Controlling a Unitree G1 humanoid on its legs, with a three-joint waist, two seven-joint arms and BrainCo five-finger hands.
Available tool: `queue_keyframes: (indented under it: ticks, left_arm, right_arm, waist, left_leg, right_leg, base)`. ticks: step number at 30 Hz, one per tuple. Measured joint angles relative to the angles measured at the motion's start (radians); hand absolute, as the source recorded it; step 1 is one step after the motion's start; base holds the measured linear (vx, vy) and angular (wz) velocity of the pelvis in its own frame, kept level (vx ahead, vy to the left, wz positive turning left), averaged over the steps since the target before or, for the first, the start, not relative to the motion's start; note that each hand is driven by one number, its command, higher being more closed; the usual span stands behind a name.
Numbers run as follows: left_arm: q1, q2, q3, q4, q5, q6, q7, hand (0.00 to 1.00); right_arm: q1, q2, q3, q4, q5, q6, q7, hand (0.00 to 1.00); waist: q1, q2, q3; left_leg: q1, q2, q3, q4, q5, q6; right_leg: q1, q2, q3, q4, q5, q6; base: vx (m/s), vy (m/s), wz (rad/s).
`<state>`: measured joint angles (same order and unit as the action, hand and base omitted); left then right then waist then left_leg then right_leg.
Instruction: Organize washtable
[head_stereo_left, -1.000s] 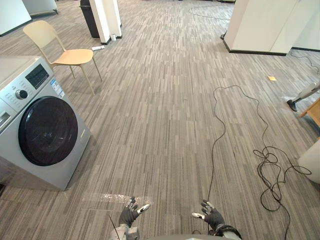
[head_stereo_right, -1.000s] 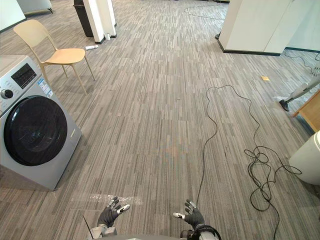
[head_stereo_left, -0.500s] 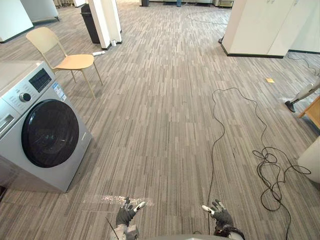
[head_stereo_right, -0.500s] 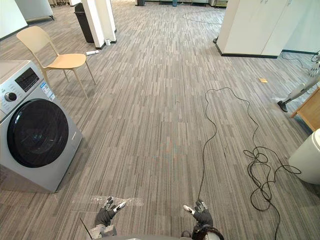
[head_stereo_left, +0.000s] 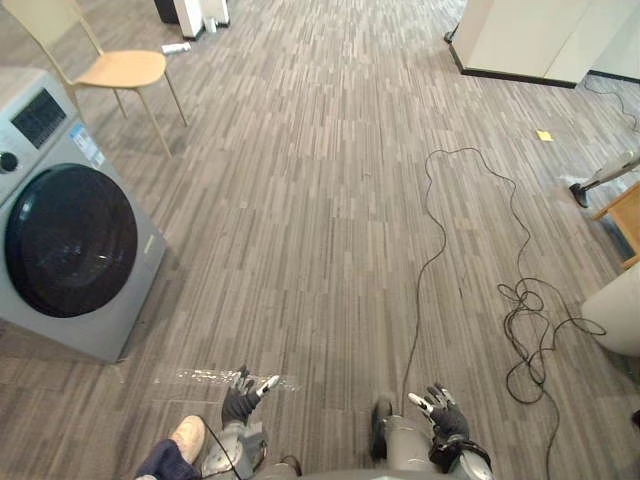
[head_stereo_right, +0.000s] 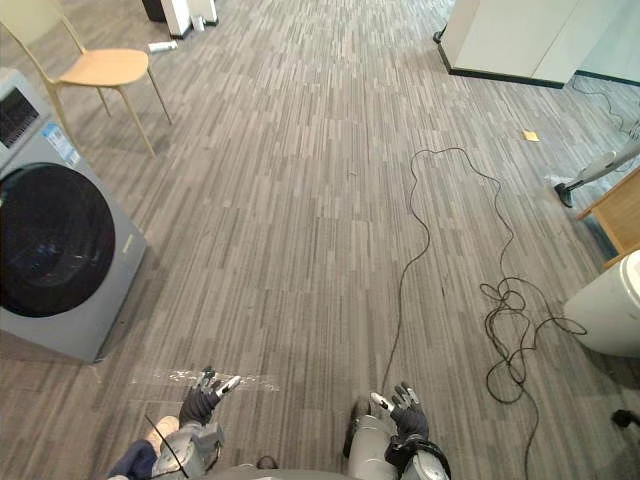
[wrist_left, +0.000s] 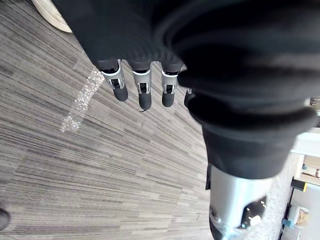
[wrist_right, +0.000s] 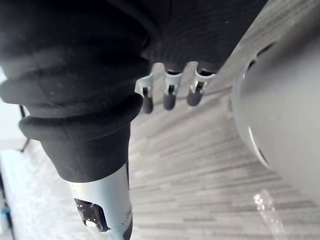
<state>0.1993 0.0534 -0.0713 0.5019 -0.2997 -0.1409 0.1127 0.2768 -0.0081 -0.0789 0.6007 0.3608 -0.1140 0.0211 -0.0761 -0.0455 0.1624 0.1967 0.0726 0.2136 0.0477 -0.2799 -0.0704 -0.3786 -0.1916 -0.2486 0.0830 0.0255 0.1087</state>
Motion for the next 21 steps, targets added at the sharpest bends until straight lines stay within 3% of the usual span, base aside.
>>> queue_keyframes:
  ticks: [1, 2, 3, 4, 5, 6, 8, 9, 11, 13, 14, 15, 16, 17, 18, 19, 20, 21]
  left_arm:
    - [0.004, -0.004, -0.017, 0.0, 0.0, -0.001, -0.004, 0.0]
    - [0.021, -0.026, -0.036, 0.004, -0.001, -0.001, -0.005, 0.0]
    - [0.022, -0.041, -0.04, -0.001, -0.004, -0.001, -0.01, 0.0]
    - [0.025, -0.052, -0.04, -0.001, -0.011, -0.001, -0.013, 0.0]
    - [0.029, -0.056, -0.04, -0.001, -0.024, 0.0, -0.02, 0.0]
    - [0.033, -0.071, -0.04, -0.002, -0.043, 0.0, -0.025, 0.0]
    - [0.02, -0.077, -0.041, -0.005, -0.043, -0.001, -0.027, 0.0]
    - [0.02, -0.075, -0.04, -0.028, -0.045, -0.001, -0.027, 0.0]
    - [0.032, -0.074, -0.038, -0.085, -0.06, -0.003, -0.032, 0.0]
    - [0.065, -0.072, -0.036, -0.165, -0.086, -0.005, -0.049, 0.0]
    - [0.069, -0.074, -0.037, -0.177, -0.089, -0.005, -0.05, 0.0]
    - [0.09, -0.082, -0.034, -0.202, -0.098, -0.004, -0.054, 0.0]
    - [0.1, -0.086, -0.034, -0.213, -0.102, -0.003, -0.057, 0.0]
    - [0.112, -0.089, -0.038, -0.234, -0.116, -0.003, -0.064, 0.0]
    - [0.11, -0.089, -0.035, -0.241, -0.133, -0.002, -0.065, 0.0]
    - [0.106, -0.088, -0.034, -0.254, -0.14, -0.002, -0.065, 0.0]
    - [0.107, -0.086, -0.034, -0.289, -0.15, -0.003, -0.067, 0.0]
    - [0.108, -0.075, -0.036, -0.309, -0.163, -0.003, -0.069, 0.0]
  right_arm:
    - [0.016, -0.003, 0.0, -0.006, 0.002, 0.003, 0.001, 0.0]
    - [0.024, -0.023, -0.001, -0.022, 0.003, 0.004, 0.004, 0.0]
    - [0.012, -0.034, -0.001, -0.034, 0.005, 0.004, 0.002, 0.0]
    - [0.003, -0.042, 0.0, -0.045, 0.01, 0.002, 0.002, 0.0]
    - [-0.01, -0.045, 0.006, -0.063, 0.024, 0.002, 0.002, 0.0]
    - [-0.037, -0.042, 0.019, -0.074, 0.044, -0.01, 0.002, 0.0]
    - [-0.073, -0.033, 0.021, -0.07, 0.059, -0.014, -0.001, 0.0]
    - [-0.09, -0.024, 0.022, -0.071, 0.06, -0.018, -0.004, 0.0]
    - [-0.107, -0.021, 0.023, -0.071, 0.06, -0.022, -0.004, 0.0]
    - [-0.13, -0.031, 0.047, -0.065, 0.06, -0.022, -0.002, 0.0]
    - [-0.131, -0.036, 0.057, -0.064, 0.059, -0.021, 0.001, 0.0]
    - [-0.132, -0.041, 0.063, -0.065, 0.056, -0.021, 0.004, 0.0]
    - [-0.126, -0.041, 0.059, -0.063, 0.055, -0.02, 0.004, 0.0]
    - [-0.118, -0.04, 0.064, -0.046, 0.045, -0.019, 0.003, 0.0]
    - [-0.12, -0.039, 0.072, -0.015, 0.028, -0.014, 0.003, 0.0]
    - [-0.123, -0.037, 0.088, -0.008, 0.023, -0.014, 0.004, 0.0]
    - [-0.124, -0.026, 0.114, -0.007, 0.018, -0.012, 0.006, 0.0]
    - [-0.118, -0.012, 0.13, -0.006, 0.013, -0.012, 0.007, 0.0]
  waist:
    - [-0.009, 0.019, -0.009]
    - [-0.014, 0.063, -0.026]
    - [0.0, 0.079, -0.022]
    - [0.007, 0.093, -0.018]
    - [0.017, 0.11, -0.014]
    - [0.04, 0.119, -0.005]
    - [0.054, 0.108, 0.009]
    - [0.061, 0.086, 0.023]
    - [0.091, 0.073, 0.03]
    - [0.096, 0.061, 0.04]
    - [0.096, 0.063, 0.039]
    - [0.102, 0.074, 0.041]
    - [0.108, 0.087, 0.04]
    - [0.125, 0.094, 0.034]
    - [0.126, 0.083, 0.026]
    - [0.122, 0.078, 0.024]
    - [0.12, 0.048, 0.015]
    - [0.118, 0.006, -0.006]
  left_leg:
    - [0.022, 0.025, -0.01, 0.014, -0.03, -0.017]
    - [0.015, 0.077, -0.025, 0.122, -0.055, -0.056]
    - [-0.081, 0.134, -0.014, 0.363, -0.02, -0.091]
    - [-0.131, 0.167, -0.02, 0.495, 0.03, -0.093]
    - [-0.2, 0.219, -0.023, 0.673, 0.153, -0.079]
    - [-0.301, 0.283, -0.035, 0.921, 0.236, -0.066]
    - [-0.375, 0.288, -0.023, 1.054, 0.184, -0.023]
    - [-0.419, 0.269, 0.008, 1.074, 0.141, -0.005]
    - [-0.508, 0.253, 0.063, 0.999, 0.103, 0.01]
    - [-0.607, 0.194, 0.116, 0.659, 0.107, 0.006]
    - [-0.617, 0.179, 0.125, 0.54, 0.121, -0.008]
    - [-0.627, 0.161, 0.131, 0.316, 0.179, -0.062]
    - [-0.634, 0.166, 0.123, 0.229, 0.202, -0.095]
    - [-0.65, 0.174, 0.106, 0.256, 0.291, -0.07]
    - [-0.678, 0.166, 0.088, 0.356, 0.313, -0.009]
    - [-0.692, 0.162, 0.084, 0.398, 0.282, 0.04]
    - [-0.694, 0.136, 0.093, 0.436, 0.235, 0.101]
    - [-0.671, 0.099, 0.121, 0.442, 0.199, 0.126]
  right_leg:
    - [-0.011, 0.017, 0.01, 0.065, 0.008, -0.029]
    - [-0.019, 0.049, -0.001, 0.163, 0.033, -0.054]
    - [-0.008, 0.074, 0.002, 0.21, 0.037, -0.081]
    - [0.011, 0.094, -0.002, 0.214, 0.016, -0.096]
    - [0.057, 0.119, 0.002, 0.199, -0.008, -0.106]
    - [0.147, 0.166, 0.01, 0.152, -0.036, -0.126]
    - [0.259, 0.184, 0.041, 0.089, -0.049, -0.143]
    - [0.352, 0.184, 0.073, 0.028, -0.055, -0.152]
    - [0.439, 0.182, 0.111, -0.024, -0.077, -0.169]
    - [0.515, 0.148, 0.127, -0.057, -0.134, -0.114]
    - [0.534, 0.139, 0.13, -0.064, -0.152, -0.107]
    - [0.581, 0.126, 0.138, -0.083, -0.188, -0.093]
    - [0.608, 0.127, 0.142, -0.097, -0.202, -0.085]
    - [0.647, 0.118, 0.151, -0.107, -0.244, -0.052]
    - [0.656, 0.093, 0.167, -0.075, -0.256, -0.042]
    - [0.643, 0.084, 0.165, -0.036, -0.255, -0.042]
    - [0.597, 0.046, 0.173, 0.069, -0.254, -0.039]
    - [0.544, -0.004, 0.192, 0.201, -0.242, -0.027]
  base:
    - [0.65, -0.271, 0.63]
    - [0.85, -0.434, 0.37]
    - [0.73, -0.403, 0.08]
    - [0.72, -0.41, -0.35]
    - [0.75, -0.31, -0.53]
    - [0.74, -0.272, -0.55]
    - [0.78, -0.242, -0.45]
    - [0.8, -0.183, -0.51]
    - [0.63, -0.07, -0.55]
    - [0.61, 0.058, -0.49]
    - [0.62, 0.153, -0.49]
    - [0.51, 0.176, -0.44]
    - [0.62, 0.282, -0.65]
    - [0.6, 0.301, -0.54]
    - [0.6, 0.32, -0.41]
    - [0.62, 0.341, -0.11]
    - [0.65, 0.366, 0.05]
    - [0.66, 0.351, 0.06]
